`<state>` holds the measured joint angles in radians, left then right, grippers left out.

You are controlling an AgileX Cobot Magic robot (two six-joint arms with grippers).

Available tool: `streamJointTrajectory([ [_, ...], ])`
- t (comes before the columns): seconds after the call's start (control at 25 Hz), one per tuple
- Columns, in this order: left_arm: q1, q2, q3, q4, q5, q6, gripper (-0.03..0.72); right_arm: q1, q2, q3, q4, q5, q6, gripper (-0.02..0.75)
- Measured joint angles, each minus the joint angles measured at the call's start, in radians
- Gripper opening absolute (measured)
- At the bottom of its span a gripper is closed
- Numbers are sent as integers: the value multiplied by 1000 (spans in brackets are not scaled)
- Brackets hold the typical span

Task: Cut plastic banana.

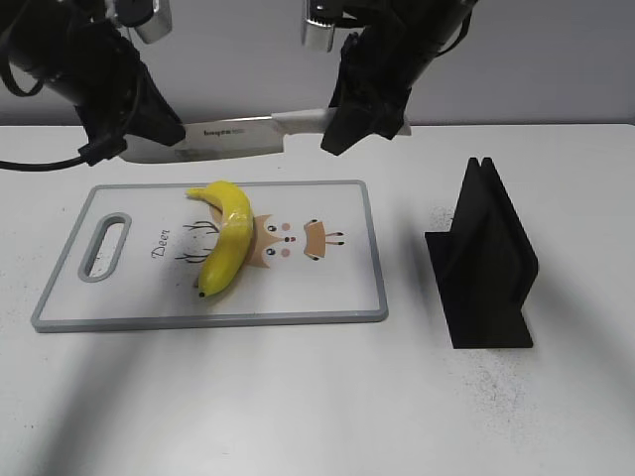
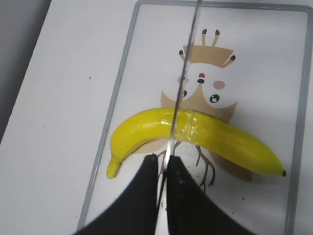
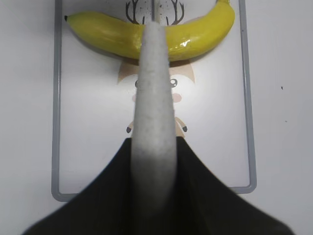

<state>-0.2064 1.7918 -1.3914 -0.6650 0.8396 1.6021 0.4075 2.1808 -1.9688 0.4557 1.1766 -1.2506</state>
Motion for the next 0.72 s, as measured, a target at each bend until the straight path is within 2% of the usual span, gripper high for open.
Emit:
streamJointTrajectory([
  [0.12,0,0,0,-13,0,0,11,0,0,0,-5,2,0,162],
  [0.2,0,0,0,-24,-7,-5,59,0,0,0,-6,8,5,162],
  [0.32,4,-5,0,-43,-29,-19,249,0,0,0,-27,24,17,162],
  [0.44,8,-11,0,-51,-35,-24,516,-1,0,1,-46,34,17,160],
  [0.48,8,-14,0,-56,-35,-24,559,-1,0,1,-46,35,18,160],
  [0.56,8,-23,0,-65,-45,-25,604,-1,0,1,-46,35,18,160],
  [0.72,8,-64,0,-80,-71,-37,613,-1,0,1,-46,36,27,160],
])
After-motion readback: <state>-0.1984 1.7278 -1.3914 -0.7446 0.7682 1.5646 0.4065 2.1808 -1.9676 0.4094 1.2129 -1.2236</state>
